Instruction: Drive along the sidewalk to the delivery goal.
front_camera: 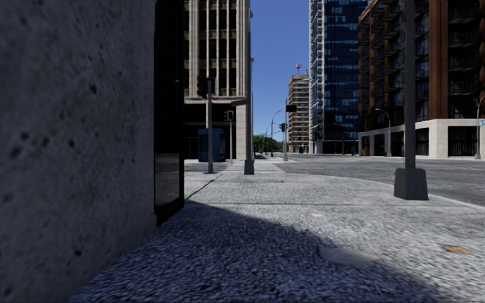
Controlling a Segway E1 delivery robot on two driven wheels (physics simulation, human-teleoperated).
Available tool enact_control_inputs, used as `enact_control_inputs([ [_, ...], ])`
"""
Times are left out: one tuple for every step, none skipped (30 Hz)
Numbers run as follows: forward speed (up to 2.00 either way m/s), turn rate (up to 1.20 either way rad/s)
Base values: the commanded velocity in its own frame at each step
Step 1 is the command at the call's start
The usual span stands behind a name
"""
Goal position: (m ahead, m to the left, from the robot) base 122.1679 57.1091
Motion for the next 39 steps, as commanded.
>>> enact_control_inputs([
  [2.0, 0.0],
  [2.0, 0.0],
  [2.0, 0.0],
  [2.0, 0.0],
  [2.0, 0.0],
  [2.0, 0.0],
  [2.0, 0.0],
  [2.0, 0.0],
  [2.0, 0.0],
  [2.0, 0.0],
  [2.0, 0.0],
  [2.0, 0.0],
  [2.0, 0.0],
  [2.0, 0.0],
  [2.0, -0.24],
  [2.0, -0.36],
  [2.0, -0.39],
  [2.0, -0.39],
  [2.0, -0.4],
  [2.0, -0.4],
  [1.99, -0.4],
  [1.99, -0.4],
  [1.95, -0.4],
  [1.92, -0.4],
  [1.91, -0.4],
  [1.91, -0.4],
  [1.91, -0.4],
  [1.91, -0.4],
  [1.9, -0.4],
  [1.9, -0.4],
  [1.9, -0.4],
  [1.9, -0.4],
  [1.9, -0.4],
  [1.9, -0.4],
  [1.9, -0.4],
  [1.9, -0.4],
  [1.9, -0.4],
  [1.9, -0.4],
  [1.9, -0.4],
])
